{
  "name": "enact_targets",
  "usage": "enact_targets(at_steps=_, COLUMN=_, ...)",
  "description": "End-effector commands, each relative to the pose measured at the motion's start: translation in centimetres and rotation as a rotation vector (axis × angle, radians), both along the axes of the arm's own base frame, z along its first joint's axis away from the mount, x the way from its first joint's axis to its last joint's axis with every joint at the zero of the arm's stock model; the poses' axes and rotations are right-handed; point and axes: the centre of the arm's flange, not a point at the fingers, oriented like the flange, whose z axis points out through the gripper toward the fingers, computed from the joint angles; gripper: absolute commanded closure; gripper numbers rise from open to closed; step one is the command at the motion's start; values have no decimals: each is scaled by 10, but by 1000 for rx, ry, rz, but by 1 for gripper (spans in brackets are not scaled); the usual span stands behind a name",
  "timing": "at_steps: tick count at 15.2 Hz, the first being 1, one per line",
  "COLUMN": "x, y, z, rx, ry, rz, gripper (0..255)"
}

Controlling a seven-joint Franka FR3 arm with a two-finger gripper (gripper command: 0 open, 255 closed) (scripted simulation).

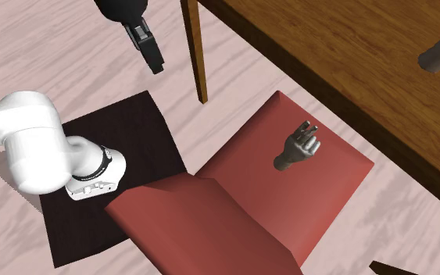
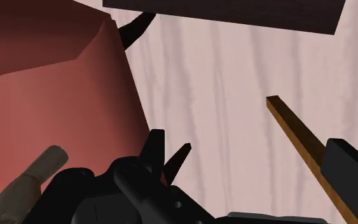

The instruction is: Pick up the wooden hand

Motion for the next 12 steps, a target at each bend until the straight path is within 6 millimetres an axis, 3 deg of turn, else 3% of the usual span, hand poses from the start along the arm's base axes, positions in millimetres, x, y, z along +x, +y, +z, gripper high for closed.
enact_targets(at_steps=1, x=0, y=0, z=0, rx=0, ry=0, rz=0, gripper=0)
enact_targets(at_steps=12, x=99, y=-114, z=-23, rx=53, ry=18, rz=26, gripper=0)
